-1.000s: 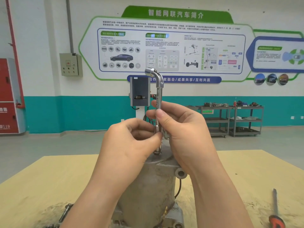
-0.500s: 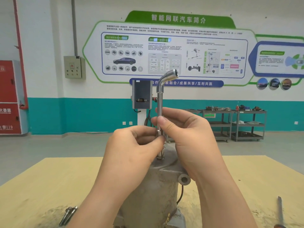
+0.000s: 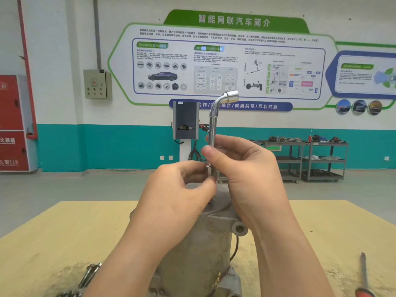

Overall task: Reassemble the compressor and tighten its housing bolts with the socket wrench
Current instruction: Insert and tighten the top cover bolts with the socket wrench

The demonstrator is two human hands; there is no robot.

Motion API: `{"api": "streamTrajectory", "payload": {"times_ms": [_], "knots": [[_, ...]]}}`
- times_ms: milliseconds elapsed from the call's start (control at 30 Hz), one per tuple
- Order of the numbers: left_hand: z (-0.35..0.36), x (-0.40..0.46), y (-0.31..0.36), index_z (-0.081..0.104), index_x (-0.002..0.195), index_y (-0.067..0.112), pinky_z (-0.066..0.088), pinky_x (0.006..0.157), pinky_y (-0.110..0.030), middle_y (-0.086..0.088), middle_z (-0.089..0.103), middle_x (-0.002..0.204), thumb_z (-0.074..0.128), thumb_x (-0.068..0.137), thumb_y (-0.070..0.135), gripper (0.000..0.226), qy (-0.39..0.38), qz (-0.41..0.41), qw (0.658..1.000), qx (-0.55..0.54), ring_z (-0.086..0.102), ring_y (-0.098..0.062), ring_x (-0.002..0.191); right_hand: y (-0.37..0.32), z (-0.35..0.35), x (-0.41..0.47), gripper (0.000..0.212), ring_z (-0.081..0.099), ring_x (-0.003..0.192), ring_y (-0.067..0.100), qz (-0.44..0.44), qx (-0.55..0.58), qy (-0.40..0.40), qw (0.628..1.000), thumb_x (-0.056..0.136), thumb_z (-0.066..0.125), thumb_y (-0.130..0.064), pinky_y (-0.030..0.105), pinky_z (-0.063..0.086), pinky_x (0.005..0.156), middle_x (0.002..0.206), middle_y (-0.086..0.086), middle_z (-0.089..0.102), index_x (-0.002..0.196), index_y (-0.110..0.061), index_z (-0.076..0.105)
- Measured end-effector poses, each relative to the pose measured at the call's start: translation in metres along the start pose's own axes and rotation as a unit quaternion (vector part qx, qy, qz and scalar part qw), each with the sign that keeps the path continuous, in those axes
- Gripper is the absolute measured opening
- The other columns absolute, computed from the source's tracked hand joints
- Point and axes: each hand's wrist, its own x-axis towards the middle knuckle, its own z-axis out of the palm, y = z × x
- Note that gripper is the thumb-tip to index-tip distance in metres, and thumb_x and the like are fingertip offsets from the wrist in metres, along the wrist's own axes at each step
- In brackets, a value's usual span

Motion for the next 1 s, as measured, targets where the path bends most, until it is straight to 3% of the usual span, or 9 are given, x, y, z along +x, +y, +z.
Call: {"api": "streamTrajectory", "payload": {"times_ms": [100, 200, 333, 400, 467, 633, 767, 900, 1000], "knots": [[0.004, -0.004, 0.003, 0.074, 0.095, 0.040, 0.055, 0.088, -0.039, 0.024, 0.073, 0.090, 0.070, 0.070, 0.055, 0.029, 0.021, 0.030, 0.999, 0.029, 0.068, -0.001, 0.094, -0.001, 0.002, -0.002, 0.017, 0.067, 0.059, 0.004, 0.000, 0.003, 0.001, 1.000, 0.075, 0.080, -0.009, 0.017, 0.052, 0.053, 0.069, -0.004, 0.073, 0.088, -0.014, 0.070], [0.007, -0.004, 0.002, 0.075, 0.085, 0.036, 0.058, 0.075, -0.043, 0.008, 0.075, 0.073, 0.079, 0.069, 0.044, 0.019, 0.056, 0.019, 0.998, -0.031, 0.073, -0.015, 0.073, -0.005, 0.002, -0.004, 0.006, 0.070, 0.071, 0.003, 0.013, -0.025, -0.044, 0.999, 0.087, 0.069, -0.015, 0.013, 0.052, 0.057, 0.081, -0.006, 0.076, 0.091, -0.017, 0.073], [0.002, 0.000, -0.003, 0.075, 0.080, 0.030, 0.052, 0.062, -0.014, 0.014, 0.075, 0.073, 0.077, 0.078, 0.029, 0.003, 0.037, 0.009, 0.998, -0.042, 0.071, -0.001, 0.071, -0.006, 0.000, -0.003, 0.018, 0.072, 0.085, 0.008, 0.034, -0.033, -0.073, 0.996, 0.095, 0.058, -0.009, 0.022, 0.058, 0.075, 0.087, -0.006, 0.077, 0.108, -0.013, 0.069], [-0.001, 0.001, -0.003, 0.077, 0.090, 0.029, 0.051, 0.069, -0.010, 0.019, 0.075, 0.083, 0.071, 0.084, 0.027, 0.009, 0.000, 0.009, 0.999, -0.045, 0.070, 0.005, 0.084, -0.006, -0.001, -0.002, 0.017, 0.072, 0.082, 0.008, 0.023, -0.029, -0.053, 0.998, 0.088, 0.066, -0.006, 0.019, 0.057, 0.072, 0.084, -0.003, 0.077, 0.104, -0.011, 0.071], [-0.002, 0.000, 0.000, 0.076, 0.097, 0.032, 0.054, 0.080, -0.020, 0.023, 0.074, 0.090, 0.068, 0.081, 0.044, 0.022, -0.016, 0.016, 1.000, -0.017, 0.068, 0.005, 0.091, -0.004, -0.001, -0.002, 0.017, 0.072, 0.074, 0.007, 0.013, -0.024, -0.019, 0.999, 0.080, 0.075, -0.007, 0.015, 0.054, 0.063, 0.078, -0.004, 0.076, 0.094, -0.014, 0.072], [0.003, -0.002, 0.003, 0.074, 0.078, 0.029, 0.057, 0.078, -0.043, 0.012, 0.073, 0.071, 0.082, 0.059, 0.056, 0.034, 0.053, 0.006, 0.999, 0.000, 0.071, -0.010, 0.073, -0.004, -0.002, -0.002, 0.016, 0.070, 0.070, 0.002, 0.014, -0.040, -0.003, 0.999, 0.078, 0.078, -0.016, 0.014, 0.053, 0.060, 0.076, -0.008, 0.074, 0.092, -0.017, 0.071], [0.005, -0.001, 0.001, 0.071, 0.076, 0.026, 0.057, 0.069, -0.036, 0.010, 0.072, 0.065, 0.082, 0.070, 0.035, 0.016, 0.066, -0.001, 0.998, 0.000, 0.070, -0.008, 0.063, -0.007, -0.004, -0.003, 0.012, 0.071, 0.084, 0.002, 0.031, -0.031, -0.067, 0.997, 0.093, 0.062, -0.015, 0.013, 0.054, 0.067, 0.084, -0.008, 0.076, 0.094, -0.022, 0.072], [-0.002, -0.001, 0.000, 0.073, 0.084, 0.028, 0.049, 0.062, -0.011, 0.017, 0.074, 0.075, 0.076, 0.079, 0.029, 0.006, 0.015, -0.013, 1.000, -0.019, 0.069, 0.004, 0.072, -0.006, -0.001, -0.003, 0.012, 0.072, 0.074, 0.006, 0.021, 0.000, -0.026, 0.999, 0.081, 0.074, -0.008, 0.014, 0.052, 0.062, 0.078, -0.001, 0.076, 0.092, -0.013, 0.073], [-0.002, -0.002, 0.001, 0.075, 0.091, 0.032, 0.054, 0.081, -0.029, 0.015, 0.075, 0.088, 0.073, 0.072, 0.049, 0.026, -0.024, 0.001, 1.000, -0.007, 0.070, -0.003, 0.089, -0.005, 0.002, -0.003, 0.018, 0.069, 0.064, 0.006, 0.014, -0.020, -0.001, 1.000, 0.075, 0.080, -0.015, 0.017, 0.052, 0.055, 0.074, 0.000, 0.075, 0.090, -0.010, 0.073]]}}
